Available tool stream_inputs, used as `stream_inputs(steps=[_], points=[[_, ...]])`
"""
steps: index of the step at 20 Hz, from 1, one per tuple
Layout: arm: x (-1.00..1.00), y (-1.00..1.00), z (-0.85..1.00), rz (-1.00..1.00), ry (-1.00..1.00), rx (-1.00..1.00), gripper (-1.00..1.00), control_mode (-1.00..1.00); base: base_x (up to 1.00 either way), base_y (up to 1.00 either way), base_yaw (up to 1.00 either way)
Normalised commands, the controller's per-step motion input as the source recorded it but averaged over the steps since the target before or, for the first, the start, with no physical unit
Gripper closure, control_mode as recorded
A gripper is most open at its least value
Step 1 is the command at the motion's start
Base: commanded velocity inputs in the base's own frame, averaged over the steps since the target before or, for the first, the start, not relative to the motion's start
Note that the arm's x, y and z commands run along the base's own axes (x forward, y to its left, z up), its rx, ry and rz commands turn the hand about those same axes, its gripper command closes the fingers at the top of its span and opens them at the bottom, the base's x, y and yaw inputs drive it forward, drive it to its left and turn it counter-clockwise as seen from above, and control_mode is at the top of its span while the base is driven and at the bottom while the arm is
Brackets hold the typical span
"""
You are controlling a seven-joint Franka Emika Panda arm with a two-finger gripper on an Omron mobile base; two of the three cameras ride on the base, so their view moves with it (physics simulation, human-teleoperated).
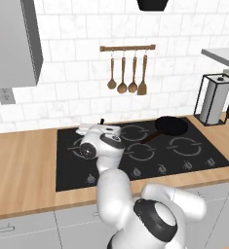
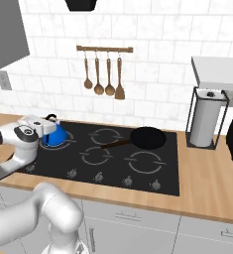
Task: Pick the kettle from the counter and place it on a stove burner. Then turn the burner on.
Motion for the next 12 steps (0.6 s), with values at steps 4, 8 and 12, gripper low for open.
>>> stream_inputs(steps=[4, 8, 12], points=[[0.21, 0.26, -0.03, 0.00, 0.14, 0.00, 1.00, -1.00, 0.00, 0.00, 0.00], [0.22, 0.17, -0.17, 0.00, 0.10, 0.00, 1.00, -1.00, 0.00, 0.00, 0.00], [0.20, 0.14, -0.34, 0.00, 0.04, 0.00, 1.00, -1.00, 0.00, 0.00, 0.00]])
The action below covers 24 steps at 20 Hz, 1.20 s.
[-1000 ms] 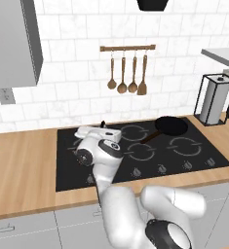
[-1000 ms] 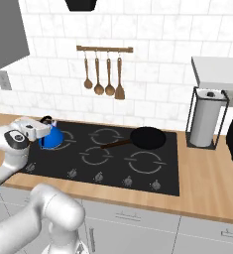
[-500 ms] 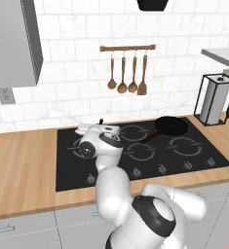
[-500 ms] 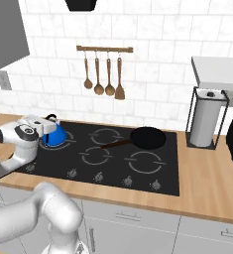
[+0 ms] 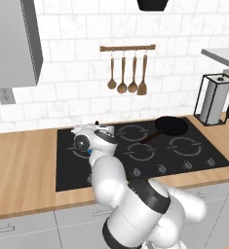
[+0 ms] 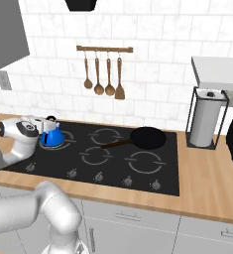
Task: Pick the kettle from the counter and place it on a stove burner. Then turn the burner on.
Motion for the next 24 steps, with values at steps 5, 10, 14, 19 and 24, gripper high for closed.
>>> stream_inputs(steps=[5, 10, 14, 19, 24], points=[[0.19, 0.18, -0.26, 0.00, 0.00, 0.00, 1.00, -1.00, 0.00, 0.00, 0.00], [0.27, 0.15, -0.20, 0.00, 0.00, 0.00, 1.00, -1.00, 0.00, 0.00, 0.00], [0.39, 0.10, -0.18, 0.00, 0.00, 0.00, 1.00, -1.00, 0.00, 0.00, 0.00], [0.36, 0.00, -0.22, 0.00, 0.00, 0.00, 1.00, -1.00, 0.00, 0.00, 0.00], [0.19, 0.04, -0.28, 0.00, 0.00, 0.00, 1.00, -1.00, 0.00, 0.00, 0.00]])
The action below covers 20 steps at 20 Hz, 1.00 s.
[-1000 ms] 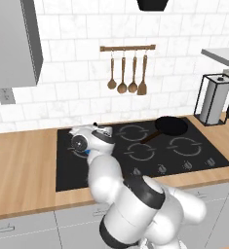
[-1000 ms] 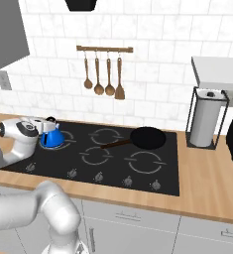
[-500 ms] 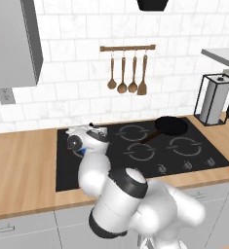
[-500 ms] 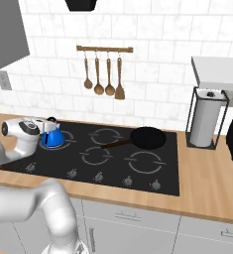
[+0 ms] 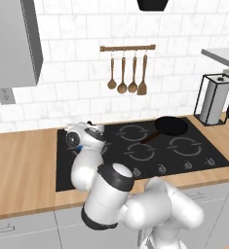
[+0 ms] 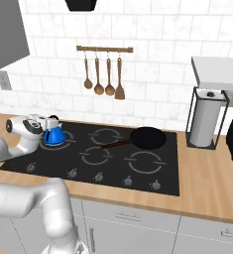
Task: Pick the kettle from the counter and place it on a stove burner. Then turn the burner on.
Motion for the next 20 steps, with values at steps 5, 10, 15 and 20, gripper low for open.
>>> stream_inputs(steps=[5, 10, 15, 20], points=[[0.15, 0.11, -0.24, 0.00, 0.00, 0.00, 1.00, -1.00, 0.00, 0.00, 0.00], [0.01, 0.06, -0.08, 0.00, 0.00, 0.00, 1.00, -1.00, 0.00, 0.00, 0.00], [0.00, 0.00, 0.00, 0.00, 0.00, 0.00, -1.00, -1.00, 0.00, 0.00, 0.00], [0.00, 0.00, 0.00, 0.00, 0.00, 0.00, -1.00, -1.00, 0.00, 0.00, 0.00]])
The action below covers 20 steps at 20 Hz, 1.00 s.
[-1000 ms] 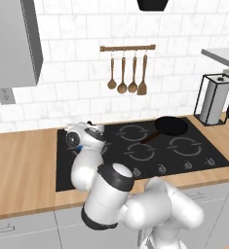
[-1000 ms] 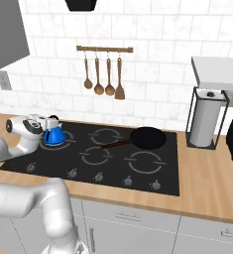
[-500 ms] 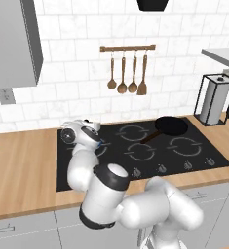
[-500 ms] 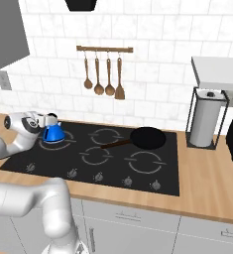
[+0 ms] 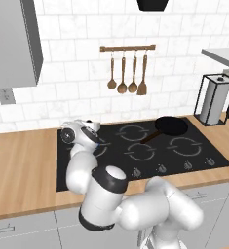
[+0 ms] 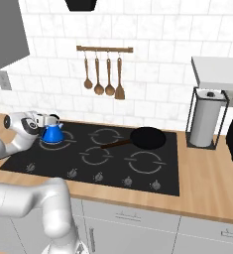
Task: Pick the kettle from the counter and place it on a stove burner. Then turn the burner on.
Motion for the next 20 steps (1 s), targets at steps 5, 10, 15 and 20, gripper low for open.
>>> stream_inputs(steps=[5, 10, 15, 20], points=[[-0.14, 0.00, 0.00, 0.00, 0.00, 0.00, -1.00, -1.00, 0.00, 0.00, 0.00], [-0.33, 0.01, -0.01, 0.02, 0.00, 0.00, -1.00, -1.00, 0.00, 0.00, 0.00], [-0.37, 0.05, -0.04, 0.05, 0.01, -0.01, -1.00, -1.00, 0.00, 0.00, 0.00], [-0.39, 0.31, 0.20, 0.05, 0.00, 0.00, -1.00, -1.00, 0.00, 0.00, 0.00]])
